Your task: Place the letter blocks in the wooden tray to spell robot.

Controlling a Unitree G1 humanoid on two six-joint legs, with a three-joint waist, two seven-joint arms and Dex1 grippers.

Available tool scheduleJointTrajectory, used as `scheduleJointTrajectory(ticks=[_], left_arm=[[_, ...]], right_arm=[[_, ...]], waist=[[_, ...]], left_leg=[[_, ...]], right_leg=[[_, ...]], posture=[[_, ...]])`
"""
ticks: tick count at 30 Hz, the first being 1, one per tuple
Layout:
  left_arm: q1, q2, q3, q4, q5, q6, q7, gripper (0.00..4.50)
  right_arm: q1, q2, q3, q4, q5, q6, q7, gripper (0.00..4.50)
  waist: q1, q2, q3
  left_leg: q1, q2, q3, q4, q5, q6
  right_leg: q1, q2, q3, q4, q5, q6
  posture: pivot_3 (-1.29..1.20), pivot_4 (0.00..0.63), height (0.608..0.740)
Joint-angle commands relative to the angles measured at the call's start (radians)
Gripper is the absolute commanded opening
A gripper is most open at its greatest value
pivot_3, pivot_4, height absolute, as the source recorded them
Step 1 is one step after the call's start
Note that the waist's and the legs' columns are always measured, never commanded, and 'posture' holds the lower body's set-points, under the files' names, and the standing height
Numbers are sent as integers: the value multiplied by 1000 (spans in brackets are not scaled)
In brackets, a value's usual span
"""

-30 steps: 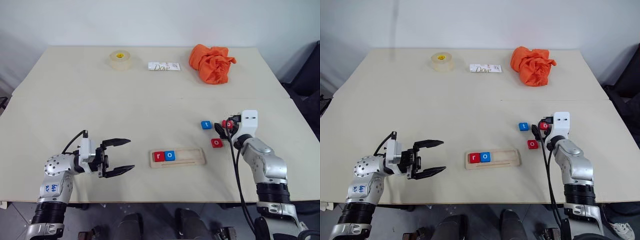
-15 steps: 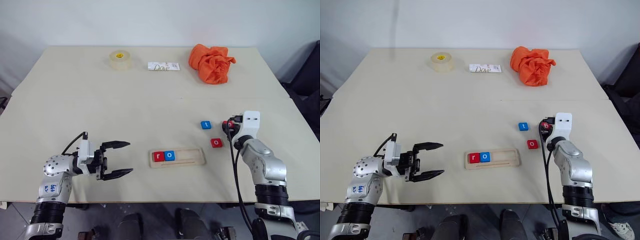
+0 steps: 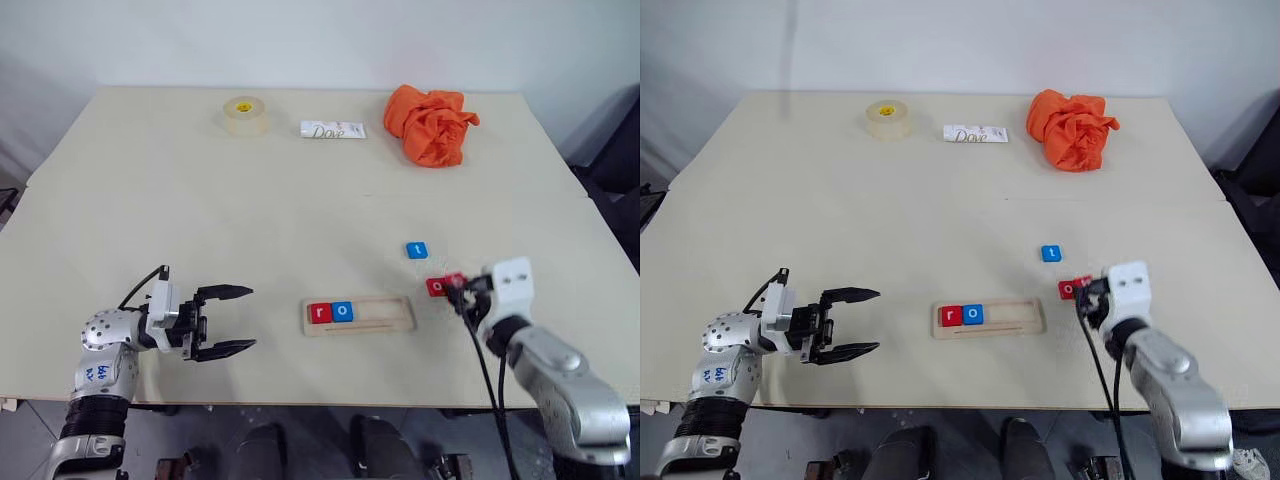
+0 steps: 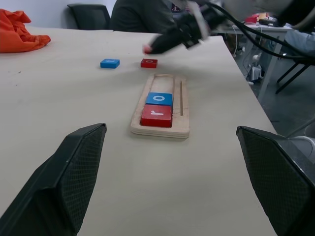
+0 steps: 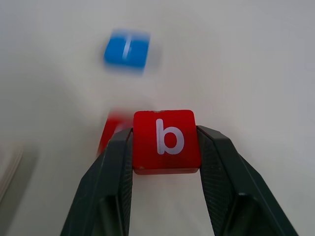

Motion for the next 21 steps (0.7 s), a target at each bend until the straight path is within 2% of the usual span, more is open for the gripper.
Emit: scheduleJointTrajectory(ticks=[1, 4, 10, 19, 21], left_arm=[[-17, -4, 8, -3, -16, -21, -14, 4500], [-21, -5, 7, 0, -14, -23, -13, 4500], [-34, -8, 2, 12, -7, -28, -9, 4500], [-36, -24, -7, 5, -1, -31, 2, 4500], [-36, -29, -8, 2, 1, -32, 6, 4500]], right_arm=[[49, 59, -22, -149, 3, 13, -67, 1467], [96, 95, -15, -199, 10, 43, -90, 1467], [142, 97, -32, -233, 51, 93, -68, 1467], [143, 110, -31, -238, 83, 116, -71, 1467], [141, 106, -28, -237, 74, 90, -66, 2229]], waist=[[-4, 0, 0], [-3, 0, 0], [-1, -1, 0], [-1, -1, 0], [-1, -1, 0]], left_leg=[[0, 0, 1, 0, 0, 0], [1, 1, 0, 0, 0, 0], [1, 0, 0, 1, 0, 0], [1, 0, -1, 1, 1, 1], [1, 0, 0, 1, 1, 1]], right_leg=[[0, 0, 1, 0, 1, 1], [0, 1, 1, 1, 1, 1], [0, 0, 1, 1, 0, 0], [0, 1, 0, 2, 0, 0], [0, 1, 0, 2, 0, 0]], posture=[[0, 150, 740], [0, 150, 740], [0, 150, 740], [0, 150, 740], [0, 150, 740]])
